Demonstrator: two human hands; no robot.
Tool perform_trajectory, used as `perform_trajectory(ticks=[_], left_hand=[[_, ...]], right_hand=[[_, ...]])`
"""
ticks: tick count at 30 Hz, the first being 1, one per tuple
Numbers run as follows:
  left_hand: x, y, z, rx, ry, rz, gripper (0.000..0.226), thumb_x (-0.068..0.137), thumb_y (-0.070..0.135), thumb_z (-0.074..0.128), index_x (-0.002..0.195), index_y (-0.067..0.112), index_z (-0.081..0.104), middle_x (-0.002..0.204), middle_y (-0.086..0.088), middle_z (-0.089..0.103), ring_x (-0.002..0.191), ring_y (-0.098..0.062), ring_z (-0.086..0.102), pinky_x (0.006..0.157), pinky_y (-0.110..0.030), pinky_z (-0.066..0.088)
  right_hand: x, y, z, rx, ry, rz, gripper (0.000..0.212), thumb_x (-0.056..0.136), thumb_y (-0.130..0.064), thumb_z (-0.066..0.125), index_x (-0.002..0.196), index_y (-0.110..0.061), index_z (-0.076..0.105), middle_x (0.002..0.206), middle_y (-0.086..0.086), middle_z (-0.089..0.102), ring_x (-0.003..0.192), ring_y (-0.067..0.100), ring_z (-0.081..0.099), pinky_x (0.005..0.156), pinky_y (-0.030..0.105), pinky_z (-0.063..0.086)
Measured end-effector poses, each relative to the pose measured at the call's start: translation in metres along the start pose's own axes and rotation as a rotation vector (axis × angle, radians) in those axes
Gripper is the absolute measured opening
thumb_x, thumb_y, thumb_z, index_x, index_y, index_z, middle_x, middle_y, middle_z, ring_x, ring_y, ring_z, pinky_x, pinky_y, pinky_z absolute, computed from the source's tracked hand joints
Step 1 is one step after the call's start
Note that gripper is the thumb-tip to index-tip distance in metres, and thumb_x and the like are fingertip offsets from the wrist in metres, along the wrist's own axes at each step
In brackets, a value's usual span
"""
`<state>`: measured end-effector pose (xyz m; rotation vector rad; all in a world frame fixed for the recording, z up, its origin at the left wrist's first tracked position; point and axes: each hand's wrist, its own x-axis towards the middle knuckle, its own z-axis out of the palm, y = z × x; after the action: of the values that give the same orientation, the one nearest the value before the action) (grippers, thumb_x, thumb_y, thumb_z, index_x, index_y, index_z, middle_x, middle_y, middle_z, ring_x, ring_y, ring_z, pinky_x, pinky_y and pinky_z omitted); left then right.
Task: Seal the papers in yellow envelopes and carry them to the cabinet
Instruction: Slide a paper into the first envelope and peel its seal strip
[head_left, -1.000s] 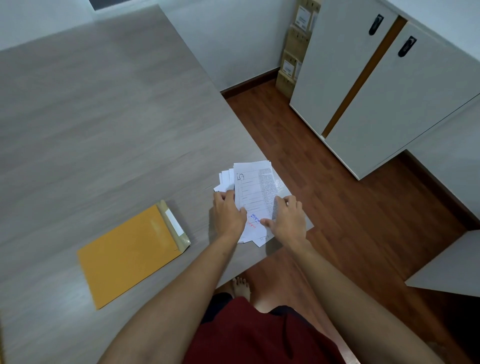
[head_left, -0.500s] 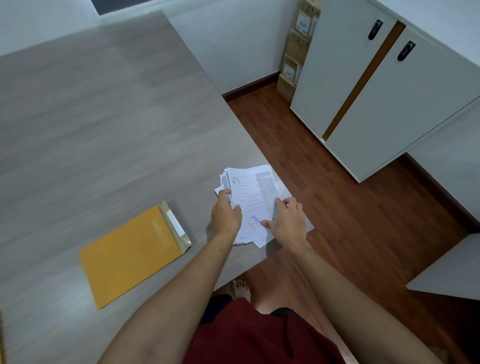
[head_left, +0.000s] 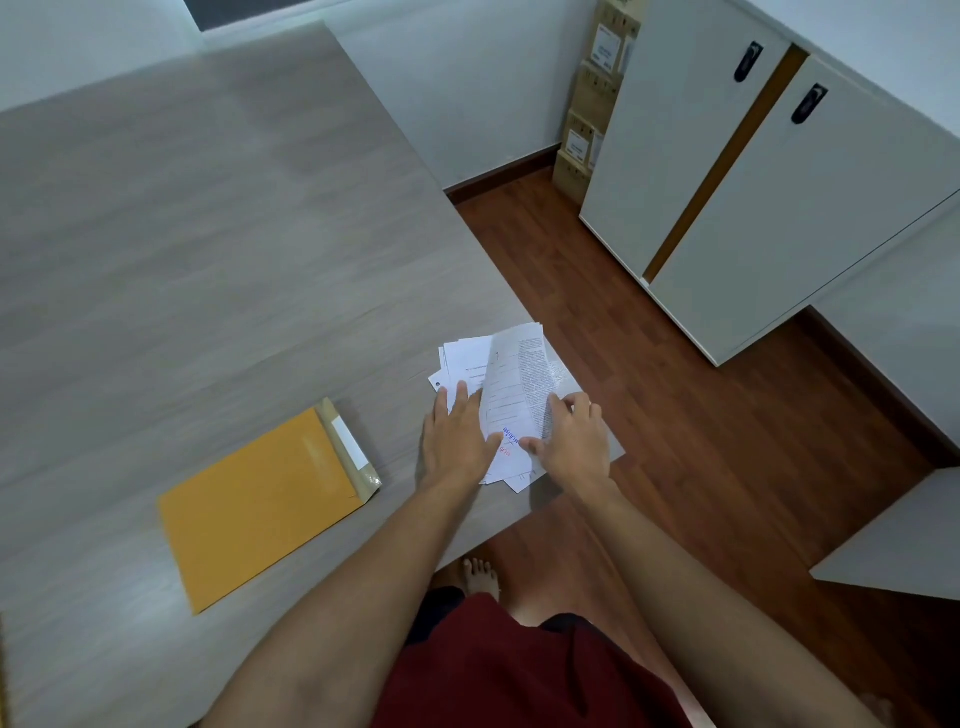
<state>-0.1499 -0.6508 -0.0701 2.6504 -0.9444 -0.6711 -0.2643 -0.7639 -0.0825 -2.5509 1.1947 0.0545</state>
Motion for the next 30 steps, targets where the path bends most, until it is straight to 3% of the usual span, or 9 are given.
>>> perform_trajectory(ticks=[2, 5, 11, 14, 18, 21, 24, 28, 30], left_hand=[[0.001, 0.001, 0.0, 0.06, -0.021, 0.013, 0.075, 0.095, 0.047, 0.057, 0.156, 0.024, 0.019, 0.165, -0.004, 0.015, 0.152, -0.028, 0.006, 0.121, -0.044, 0.016], [0.005, 0.004, 0.001, -0.013, -0.01, 0.011, 0.074, 0.092, 0.04, 0.062, 0.153, 0.02, 0.025, 0.156, -0.005, 0.033, 0.146, -0.029, 0.025, 0.116, -0.043, 0.029], [0.004, 0.008, 0.001, -0.387, 0.057, -0.013, 0.039, 0.085, 0.02, 0.066, 0.123, 0.023, 0.059, 0.116, -0.005, 0.067, 0.099, -0.024, 0.062, 0.068, -0.028, 0.048], [0.0, 0.01, -0.003, -0.582, 0.143, -0.131, 0.039, 0.081, 0.018, 0.065, 0.113, 0.039, 0.059, 0.112, 0.008, 0.058, 0.091, -0.014, 0.061, 0.07, -0.032, 0.056], [0.0, 0.026, -0.009, -0.745, 0.332, -0.288, 0.054, 0.076, 0.009, 0.08, 0.119, 0.029, 0.054, 0.117, 0.008, 0.035, 0.097, -0.011, 0.052, 0.052, -0.005, 0.04], [0.002, 0.034, -0.013, -0.82, 0.354, -0.38, 0.071, 0.075, 0.007, 0.083, 0.132, 0.024, 0.045, 0.126, 0.002, 0.036, 0.102, -0.007, 0.045, 0.06, -0.005, 0.042], [0.005, 0.032, -0.017, -0.851, 0.211, -0.391, 0.075, 0.08, 0.017, 0.079, 0.143, 0.022, 0.038, 0.122, 0.004, 0.058, 0.098, -0.008, 0.059, 0.07, -0.014, 0.049], [0.012, 0.034, -0.017, -0.747, 0.042, -0.33, 0.035, 0.091, 0.011, 0.06, 0.126, 0.013, 0.062, 0.119, -0.007, 0.069, 0.104, -0.027, 0.066, 0.076, -0.027, 0.051], [0.015, 0.035, -0.017, -0.742, 0.032, -0.334, 0.034, 0.093, 0.006, 0.053, 0.126, 0.011, 0.063, 0.123, -0.01, 0.067, 0.11, -0.031, 0.063, 0.083, -0.029, 0.052]], right_hand=[[0.0, 0.0, 0.0, -0.003, 0.001, -0.003, 0.069, 0.077, -0.056, 0.071, 0.127, -0.016, 0.048, 0.128, 0.006, 0.046, 0.114, 0.023, 0.042, 0.094, 0.032, 0.042], [0.0, 0.0, 0.0, 0.006, 0.005, -0.01, 0.068, 0.077, -0.054, 0.072, 0.127, -0.015, 0.048, 0.128, 0.007, 0.047, 0.114, 0.024, 0.043, 0.095, 0.033, 0.042], [-0.002, -0.001, -0.002, 0.01, 0.01, -0.019, 0.066, 0.078, -0.052, 0.072, 0.127, -0.015, 0.048, 0.127, 0.008, 0.048, 0.115, 0.024, 0.043, 0.095, 0.033, 0.043], [-0.002, 0.0, -0.003, 0.01, 0.004, -0.022, 0.067, 0.078, -0.053, 0.072, 0.128, -0.015, 0.048, 0.127, 0.008, 0.047, 0.115, 0.024, 0.042, 0.095, 0.033, 0.042], [-0.002, 0.0, -0.002, -0.004, 0.004, -0.027, 0.068, 0.079, -0.053, 0.07, 0.13, -0.014, 0.046, 0.128, 0.008, 0.047, 0.116, 0.024, 0.042, 0.097, 0.033, 0.041], [-0.002, 0.0, -0.002, 0.005, -0.001, -0.019, 0.069, 0.08, -0.054, 0.07, 0.13, -0.014, 0.046, 0.13, 0.007, 0.046, 0.117, 0.023, 0.041, 0.098, 0.033, 0.041], [-0.002, 0.0, 0.0, 0.012, 0.008, -0.012, 0.069, 0.078, -0.054, 0.071, 0.129, -0.015, 0.046, 0.129, 0.007, 0.047, 0.116, 0.023, 0.042, 0.097, 0.034, 0.042], [-0.001, 0.0, 0.002, 0.023, 0.009, -0.006, 0.069, 0.077, -0.055, 0.072, 0.129, -0.016, 0.047, 0.128, 0.006, 0.047, 0.116, 0.023, 0.042, 0.095, 0.033, 0.042], [0.001, 0.0, 0.0, 0.039, -0.004, 0.015, 0.07, 0.075, -0.054, 0.074, 0.128, -0.018, 0.048, 0.128, 0.005, 0.047, 0.117, 0.022, 0.041, 0.094, 0.034, 0.044]])
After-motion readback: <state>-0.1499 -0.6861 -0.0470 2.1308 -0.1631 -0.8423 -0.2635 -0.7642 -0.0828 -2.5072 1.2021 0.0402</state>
